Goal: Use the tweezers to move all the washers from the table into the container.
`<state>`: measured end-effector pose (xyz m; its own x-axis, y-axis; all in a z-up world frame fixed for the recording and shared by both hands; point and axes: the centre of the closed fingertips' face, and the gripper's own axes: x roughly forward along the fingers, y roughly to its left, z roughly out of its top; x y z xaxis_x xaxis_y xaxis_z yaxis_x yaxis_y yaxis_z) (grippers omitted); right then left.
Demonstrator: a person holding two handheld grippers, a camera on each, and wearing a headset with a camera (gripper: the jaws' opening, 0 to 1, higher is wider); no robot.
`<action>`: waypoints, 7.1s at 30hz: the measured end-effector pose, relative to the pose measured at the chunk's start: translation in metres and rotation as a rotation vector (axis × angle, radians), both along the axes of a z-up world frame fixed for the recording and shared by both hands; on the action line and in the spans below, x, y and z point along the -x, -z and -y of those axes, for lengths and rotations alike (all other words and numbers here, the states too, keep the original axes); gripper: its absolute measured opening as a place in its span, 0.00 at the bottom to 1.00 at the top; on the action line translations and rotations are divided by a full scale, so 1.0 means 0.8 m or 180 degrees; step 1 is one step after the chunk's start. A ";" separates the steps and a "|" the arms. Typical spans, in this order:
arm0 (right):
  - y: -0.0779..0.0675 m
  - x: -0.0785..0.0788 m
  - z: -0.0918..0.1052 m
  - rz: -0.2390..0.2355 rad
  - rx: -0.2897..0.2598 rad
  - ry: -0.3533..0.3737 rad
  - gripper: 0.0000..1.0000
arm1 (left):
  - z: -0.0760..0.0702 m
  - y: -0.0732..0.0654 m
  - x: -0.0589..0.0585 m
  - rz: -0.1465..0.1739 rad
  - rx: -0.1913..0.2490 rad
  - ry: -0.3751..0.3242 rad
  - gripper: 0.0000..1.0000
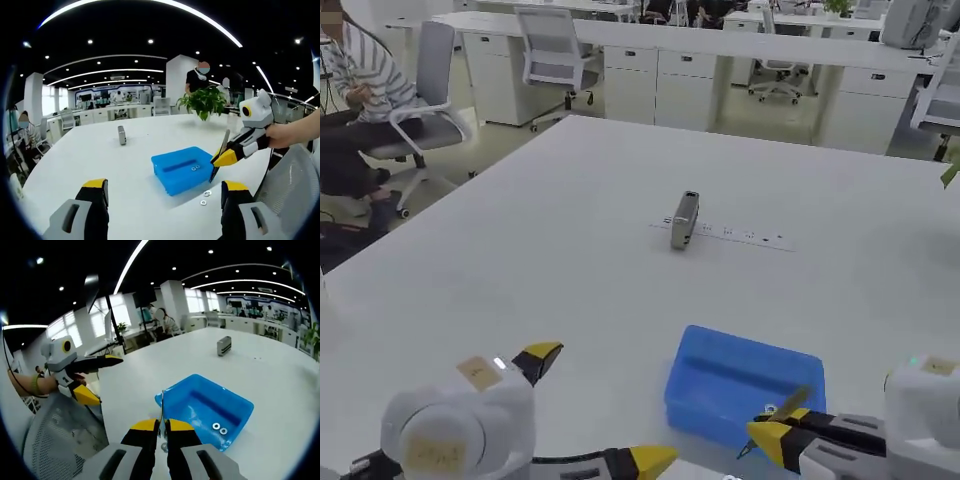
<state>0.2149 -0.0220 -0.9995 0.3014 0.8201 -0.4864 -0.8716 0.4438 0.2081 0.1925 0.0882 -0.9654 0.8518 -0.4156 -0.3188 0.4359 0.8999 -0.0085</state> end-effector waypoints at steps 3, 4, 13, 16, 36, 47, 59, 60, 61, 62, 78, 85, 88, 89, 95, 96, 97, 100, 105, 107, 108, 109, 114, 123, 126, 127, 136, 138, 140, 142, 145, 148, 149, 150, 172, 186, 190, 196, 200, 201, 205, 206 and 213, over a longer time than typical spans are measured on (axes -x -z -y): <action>0.010 0.003 -0.001 -0.0014 0.0083 -0.0062 0.04 | -0.001 -0.001 0.000 0.0011 0.0013 -0.0015 0.96; 0.014 0.004 -0.002 -0.0024 0.0105 -0.0078 0.04 | -0.002 -0.002 0.000 0.0013 0.0022 -0.0022 0.96; 0.033 0.007 -0.008 -0.0059 0.0277 -0.0192 0.04 | -0.002 -0.002 -0.001 0.0020 0.0032 -0.0022 0.95; 0.036 0.008 -0.010 -0.0057 0.0311 -0.0225 0.04 | -0.002 -0.005 -0.001 0.0046 0.0049 -0.0025 0.96; 0.048 0.008 -0.014 0.0050 0.0501 -0.0334 0.04 | 0.000 -0.007 -0.001 0.0065 0.0096 0.0012 0.96; 0.048 0.016 -0.017 0.0295 0.0625 -0.0512 0.03 | -0.002 -0.008 0.000 0.0080 0.0110 -0.0010 0.96; 0.018 0.013 -0.024 0.0277 0.0352 -0.0398 0.03 | 0.001 -0.007 0.001 0.0058 0.0109 0.0028 0.96; 0.011 0.012 -0.026 0.0285 0.0289 -0.0391 0.03 | 0.002 -0.007 0.001 0.0058 0.0101 0.0037 0.96; 0.008 0.011 -0.027 0.0296 0.0270 -0.0391 0.03 | 0.003 -0.006 0.002 0.0055 0.0100 0.0043 0.96; 0.003 0.010 -0.028 0.0309 0.0246 -0.0385 0.03 | 0.003 -0.006 0.002 0.0046 0.0099 0.0049 0.96; -0.064 -0.017 -0.030 0.0395 -0.0100 -0.0233 0.03 | 0.003 -0.006 0.002 0.0042 0.0133 0.0036 0.96; -0.080 -0.032 -0.029 0.0451 -0.0161 -0.0189 0.03 | 0.002 -0.006 0.001 0.0037 0.0140 0.0029 0.96; -0.084 -0.039 -0.029 0.0461 -0.0174 -0.0168 0.03 | 0.002 -0.006 0.001 0.0044 0.0143 0.0022 0.96; -0.084 -0.042 -0.029 0.0447 -0.0186 -0.0156 0.03 | 0.002 -0.006 0.001 0.0045 0.0148 0.0020 0.96; -0.079 -0.057 -0.025 0.0381 -0.0195 -0.0095 0.03 | 0.000 -0.007 0.001 0.0053 0.0164 -0.0002 0.96; -0.079 -0.059 -0.025 0.0369 -0.0194 -0.0080 0.03 | 0.000 -0.007 0.001 0.0051 0.0167 -0.0005 0.96; -0.078 -0.062 -0.024 0.0363 -0.0200 -0.0065 0.03 | -0.001 -0.007 0.001 0.0052 0.0168 -0.0008 0.96; -0.076 -0.069 -0.022 0.0307 -0.0226 -0.0026 0.03 | -0.001 -0.008 0.001 0.0056 0.0170 -0.0012 0.96; -0.067 -0.076 -0.022 0.0242 -0.0196 0.0023 0.03 | 0.000 -0.007 0.001 0.0045 0.0157 0.0005 0.96; -0.064 -0.079 -0.022 0.0215 -0.0192 0.0034 0.03 | 0.001 -0.007 0.001 0.0044 0.0157 0.0008 0.96; -0.062 -0.081 -0.022 0.0192 -0.0183 0.0042 0.03 | 0.001 -0.007 0.001 0.0044 0.0161 0.0007 0.96; -0.060 -0.082 -0.022 0.0173 -0.0177 0.0050 0.03 | 0.001 -0.008 0.001 0.0047 0.0174 0.0006 0.96; -0.047 -0.090 -0.020 0.0094 -0.0117 0.0080 0.03 | 0.000 -0.010 0.000 0.0074 0.0200 -0.0005 0.96; -0.021 -0.103 -0.011 -0.0012 0.0046 0.0114 0.03 | 0.000 -0.010 0.000 0.0072 0.0203 0.0001 0.96; -0.013 -0.106 -0.009 -0.0052 0.0086 0.0127 0.03 | -0.001 -0.010 0.000 0.0071 0.0211 -0.0011 0.96; -0.010 -0.106 -0.009 -0.0059 0.0101 0.0129 0.03 | -0.001 -0.010 0.000 0.0073 0.0218 -0.0012 0.96; 0.014 -0.112 0.001 -0.0134 0.0223 0.0123 0.03 | -0.001 -0.010 -0.001 0.0075 0.0223 -0.0020 0.96; 0.019 -0.114 0.004 -0.0153 0.0259 0.0132 0.03 | -0.001 -0.010 -0.001 0.0075 0.0219 -0.0017 0.96; 0.022 -0.114 0.006 -0.0168 0.0266 0.0143 0.03 | -0.001 -0.010 -0.001 0.0076 0.0220 -0.0017 0.96; 0.023 -0.113 0.006 -0.0180 0.0267 0.0152 0.03 | -0.002 -0.010 0.000 0.0074 0.0219 -0.0022 0.96; 0.025 -0.113 0.006 -0.0186 0.0277 0.0153 0.03 | -0.001 -0.010 0.000 0.0074 0.0224 -0.0021 0.96; 0.026 -0.115 0.005 -0.0174 0.0292 0.0155 0.03 | -0.001 -0.010 0.000 0.0075 0.0222 -0.0017 0.96; 0.027 -0.116 0.005 -0.0172 0.0301 0.0158 0.03 | -0.001 -0.010 0.000 0.0075 0.0222 -0.0017 0.96; 0.028 -0.118 0.005 -0.0169 0.0309 0.0166 0.03 | -0.001 -0.010 0.000 0.0069 0.0221 -0.0018 0.96; 0.041 -0.114 -0.003 -0.0104 0.0417 0.0083 0.03 | -0.001 -0.008 0.000 0.0041 0.0206 -0.0008 0.96; 0.041 -0.112 -0.002 -0.0080 0.0415 0.0099 0.04 | -0.001 -0.007 0.000 0.0043 0.0213 -0.0011 0.96; 0.040 -0.110 -0.002 -0.0087 0.0383 0.0097 0.04 | -0.002 -0.008 0.000 0.0050 0.0219 -0.0018 0.96; 0.031 -0.110 -0.001 -0.0067 0.0313 0.0119 0.04 | -0.002 -0.008 -0.001 0.0051 0.0220 -0.0029 0.96; 0.022 -0.111 -0.003 -0.0043 0.0254 0.0140 0.04 | -0.003 -0.008 -0.001 0.0047 0.0229 -0.0033 0.96; 0.021 -0.110 -0.003 -0.0035 0.0244 0.0145 0.04 | -0.003 -0.008 -0.001 0.0048 0.0225 -0.0032 0.96; 0.013 -0.101 -0.008 0.0031 0.0243 0.0082 0.04 | -0.003 -0.007 -0.001 0.0040 0.0217 -0.0031 0.96; 0.010 -0.100 -0.008 0.0049 0.0223 0.0083 0.04 | -0.002 -0.007 -0.001 0.0036 0.0217 -0.0030 0.96; -0.005 -0.088 -0.013 0.0147 0.0154 0.0019 0.04 | 0.001 -0.005 0.000 0.0016 0.0203 0.0020 0.96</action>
